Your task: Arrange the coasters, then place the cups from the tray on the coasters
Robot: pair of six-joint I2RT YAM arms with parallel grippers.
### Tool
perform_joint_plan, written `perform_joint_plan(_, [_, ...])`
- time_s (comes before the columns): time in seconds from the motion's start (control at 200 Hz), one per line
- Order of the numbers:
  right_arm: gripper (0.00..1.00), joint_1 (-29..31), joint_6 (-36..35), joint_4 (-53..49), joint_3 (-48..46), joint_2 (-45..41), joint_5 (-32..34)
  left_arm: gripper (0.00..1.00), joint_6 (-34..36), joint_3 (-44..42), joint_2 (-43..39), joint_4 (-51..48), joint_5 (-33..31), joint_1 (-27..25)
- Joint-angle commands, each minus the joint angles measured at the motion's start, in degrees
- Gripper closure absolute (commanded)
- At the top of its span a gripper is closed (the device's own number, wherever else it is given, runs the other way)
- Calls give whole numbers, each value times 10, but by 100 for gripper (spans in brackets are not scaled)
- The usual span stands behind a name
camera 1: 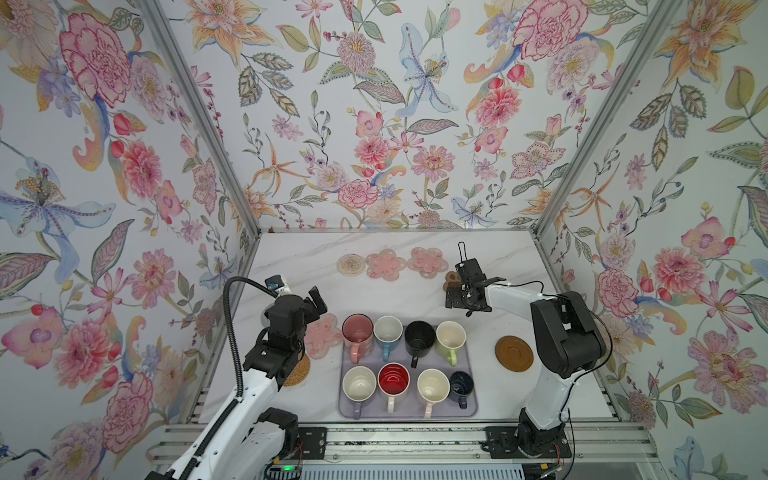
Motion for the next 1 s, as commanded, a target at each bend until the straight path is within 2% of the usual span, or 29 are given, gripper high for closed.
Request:
perform_joint_plan(0.0, [1, 0, 2, -12, 18, 13, 24, 1, 5, -11, -11, -11, -9, 6])
perform_joint_plan(0.405, [1, -26, 3, -12, 22, 32, 28, 1, 5, -9, -11, -14, -9, 7])
perform_joint_plan(0.996, [1, -73, -23, -6, 58, 48, -6, 1, 1, -5, -9, -20, -7, 10])
